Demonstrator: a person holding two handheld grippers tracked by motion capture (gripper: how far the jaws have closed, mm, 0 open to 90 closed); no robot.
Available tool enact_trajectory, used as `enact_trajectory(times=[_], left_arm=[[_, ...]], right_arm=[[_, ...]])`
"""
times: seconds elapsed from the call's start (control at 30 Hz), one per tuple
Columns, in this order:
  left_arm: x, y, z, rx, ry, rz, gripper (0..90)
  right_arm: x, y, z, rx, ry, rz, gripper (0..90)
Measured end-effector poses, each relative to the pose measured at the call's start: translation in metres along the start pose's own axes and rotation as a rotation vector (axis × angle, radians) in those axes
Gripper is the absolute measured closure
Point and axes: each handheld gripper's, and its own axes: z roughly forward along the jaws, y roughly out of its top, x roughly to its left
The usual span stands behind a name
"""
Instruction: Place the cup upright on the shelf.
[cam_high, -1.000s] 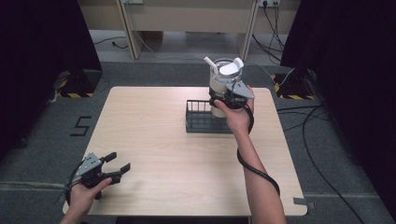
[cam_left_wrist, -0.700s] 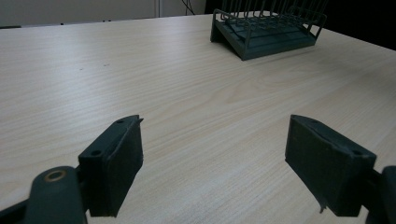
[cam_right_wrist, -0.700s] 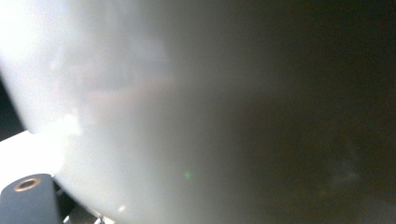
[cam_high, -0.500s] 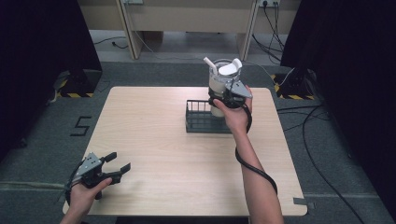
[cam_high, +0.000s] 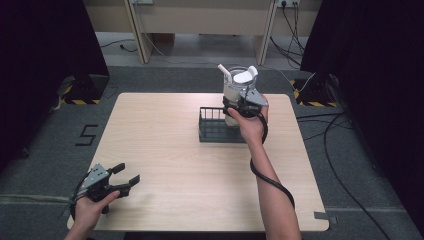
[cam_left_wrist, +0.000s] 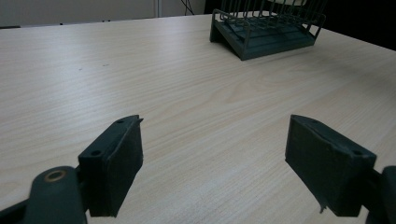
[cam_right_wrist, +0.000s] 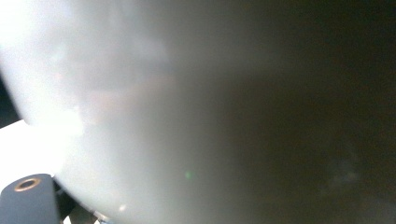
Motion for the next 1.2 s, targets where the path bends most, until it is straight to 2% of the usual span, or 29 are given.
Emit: enact_trajectory(times=[0.4,1.2], left_arm=[[0.000,0.000,0.000,0.001,-0.002,0.001,18.4],[-0.001,0.000,0.001,0.000,-0.007,0.001,18.4]], right_arm=[[0.001,-0.015,0.006,0.025,0.000,0.012,10.8],[0.005,-0.026,0.011,0.040,0.003,-0.009,10.7]])
